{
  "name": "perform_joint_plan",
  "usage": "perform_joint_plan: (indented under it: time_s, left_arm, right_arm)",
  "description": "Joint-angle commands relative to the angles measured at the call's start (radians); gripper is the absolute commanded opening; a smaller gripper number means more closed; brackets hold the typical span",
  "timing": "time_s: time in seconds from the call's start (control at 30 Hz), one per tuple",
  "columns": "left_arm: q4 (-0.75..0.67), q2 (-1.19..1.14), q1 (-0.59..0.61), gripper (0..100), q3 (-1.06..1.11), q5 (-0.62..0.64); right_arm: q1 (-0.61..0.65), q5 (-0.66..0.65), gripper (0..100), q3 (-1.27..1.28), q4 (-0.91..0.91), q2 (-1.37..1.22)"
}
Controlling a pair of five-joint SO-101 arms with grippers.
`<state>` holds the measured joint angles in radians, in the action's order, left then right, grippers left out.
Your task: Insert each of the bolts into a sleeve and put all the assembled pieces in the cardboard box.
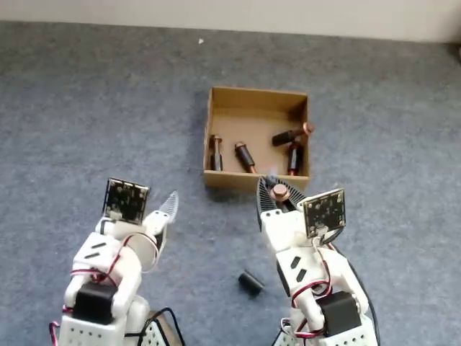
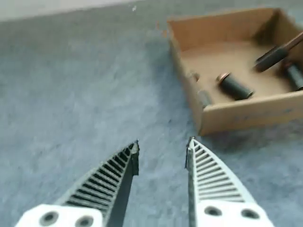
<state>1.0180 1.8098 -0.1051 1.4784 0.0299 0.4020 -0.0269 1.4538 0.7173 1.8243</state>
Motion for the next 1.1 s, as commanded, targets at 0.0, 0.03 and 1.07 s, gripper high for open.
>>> perform_joint_plan:
  time_s: [0.0, 0.03, 1.07]
  left_arm:
    - [0.002, 0.010, 0.101, 19, 0.088, -0.006]
    - [0.002, 0.010, 0.116, 19, 0.113, -0.008]
    - [-0.021, 0.008, 0.456, 19, 0.101, -0.008]
  right_arm:
    - [-0.005, -0.035, 0.5, -0.038, 0.087, 0.013]
    - [-0.001, -0.040, 0.6, -0.053, 0.104, 0.013]
    - [0.418, -0.087, 0.7, -0.414, -0.153, -0.934]
